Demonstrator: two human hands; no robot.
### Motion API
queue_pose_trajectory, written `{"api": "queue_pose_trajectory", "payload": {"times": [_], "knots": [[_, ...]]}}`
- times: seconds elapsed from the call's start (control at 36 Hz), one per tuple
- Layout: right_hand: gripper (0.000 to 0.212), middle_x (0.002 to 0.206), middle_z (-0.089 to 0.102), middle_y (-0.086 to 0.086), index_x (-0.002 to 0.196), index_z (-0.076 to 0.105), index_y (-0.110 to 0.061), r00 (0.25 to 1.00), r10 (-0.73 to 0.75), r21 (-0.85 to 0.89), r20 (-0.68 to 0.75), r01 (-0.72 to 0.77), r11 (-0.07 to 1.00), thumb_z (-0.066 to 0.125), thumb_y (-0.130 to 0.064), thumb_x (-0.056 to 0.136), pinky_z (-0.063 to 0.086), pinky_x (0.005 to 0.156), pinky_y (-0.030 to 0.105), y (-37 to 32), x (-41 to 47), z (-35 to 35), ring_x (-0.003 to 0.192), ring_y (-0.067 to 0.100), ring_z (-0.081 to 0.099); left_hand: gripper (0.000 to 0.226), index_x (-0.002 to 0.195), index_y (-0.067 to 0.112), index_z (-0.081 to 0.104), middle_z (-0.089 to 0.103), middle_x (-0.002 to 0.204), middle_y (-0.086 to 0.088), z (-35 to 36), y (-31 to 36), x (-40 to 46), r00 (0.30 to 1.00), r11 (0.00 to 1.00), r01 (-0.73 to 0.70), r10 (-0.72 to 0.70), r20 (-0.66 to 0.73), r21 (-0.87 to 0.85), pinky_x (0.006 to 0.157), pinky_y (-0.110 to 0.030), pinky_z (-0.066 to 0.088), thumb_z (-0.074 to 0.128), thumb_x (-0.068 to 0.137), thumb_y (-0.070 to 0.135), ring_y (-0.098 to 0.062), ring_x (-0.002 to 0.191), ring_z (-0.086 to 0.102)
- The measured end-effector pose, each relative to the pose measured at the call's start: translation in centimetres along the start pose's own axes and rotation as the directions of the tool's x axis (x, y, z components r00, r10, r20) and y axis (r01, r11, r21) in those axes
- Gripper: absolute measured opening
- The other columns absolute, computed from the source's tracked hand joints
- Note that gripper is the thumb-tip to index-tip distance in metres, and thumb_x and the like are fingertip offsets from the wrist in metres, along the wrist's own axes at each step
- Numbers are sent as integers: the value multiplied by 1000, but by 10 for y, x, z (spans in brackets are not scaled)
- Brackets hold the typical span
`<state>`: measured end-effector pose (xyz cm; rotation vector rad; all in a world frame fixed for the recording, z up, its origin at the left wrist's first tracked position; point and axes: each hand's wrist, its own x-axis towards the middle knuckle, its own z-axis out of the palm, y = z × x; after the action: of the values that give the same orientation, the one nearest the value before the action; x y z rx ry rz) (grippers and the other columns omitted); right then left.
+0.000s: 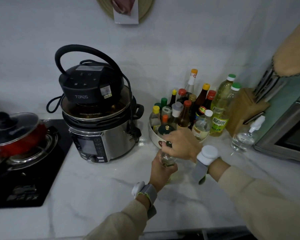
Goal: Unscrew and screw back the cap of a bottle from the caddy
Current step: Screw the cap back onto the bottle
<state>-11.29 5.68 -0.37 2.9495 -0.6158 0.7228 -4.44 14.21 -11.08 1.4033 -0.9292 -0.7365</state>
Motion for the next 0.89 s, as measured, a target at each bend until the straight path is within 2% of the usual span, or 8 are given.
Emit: {"api": "queue_pose_trajectory", "payload": {"times": [0.08,0.19,0.31,0.47,0.53,0.64,0.75,0.89], "knots": [[39,41,53,3,51,62,-12,972,212,-4,-97,-214,977,42,-35,75,27,42,20,-12,-7,10,36,21,45,46,102,20,58,67,86,6,0,-2,1,1000,1000,-4,4,5,-21,65,-19,50,66,62,-2,-2,72,60],[37,41,54,5,51,60,-13,888,417,-108,-194,-442,890,43,-37,73,24,45,19,-27,-11,15,35,24,45,55,111,16,57,70,99,0,1,-7,2,1000,1000,4,-4,5,-9,76,-32,55,71,60,2,-13,87,66],[38,41,53,6,54,58,-13,854,472,-187,-220,-512,838,43,-40,77,24,45,20,-38,-12,14,36,23,44,57,115,9,56,69,105,-3,0,-5,1,1000,999,-21,21,1,-38,79,-24,54,77,61,11,-10,95,65],[70,65,65,4,82,57,-16,938,335,-285,-93,-348,893,27,-79,75,35,50,28,-23,-18,-4,60,27,61,41,98,13,59,70,93,-2,0,-4,0,999,999,16,-14,42,-45,74,-22,52,69,61,0,-8,82,66],[69,74,67,3,93,56,-15,982,163,-259,-94,-182,949,29,-77,77,36,49,28,-13,-14,-16,63,27,62,40,94,20,57,67,86,3,0,3,-1,999,999,5,-2,40,-51,68,-16,50,66,61,0,-2,73,62],[57,87,60,2,107,52,-16,970,-132,-96,203,154,983,32,-64,86,40,49,32,7,2,-31,62,22,54,52,97,31,56,65,87,7,-2,5,0,998,999,-17,19,54,-35,66,-14,49,69,64,-7,0,72,60],[40,67,54,3,84,57,-15,925,-275,-84,261,306,948,40,-51,88,25,45,28,14,8,-21,52,17,35,49,93,25,55,62,84,5,-3,5,1,998,999,-22,24,55,-26,63,-13,47,67,66,-15,2,68,58],[37,46,48,2,55,50,-12,972,-168,-39,165,176,984,53,-35,84,30,40,31,12,6,-6,41,19,36,45,92,31,56,65,85,8,-2,1,0,999,1000,11,-10,51,-26,66,-19,50,70,62,0,-2,71,60]]}}
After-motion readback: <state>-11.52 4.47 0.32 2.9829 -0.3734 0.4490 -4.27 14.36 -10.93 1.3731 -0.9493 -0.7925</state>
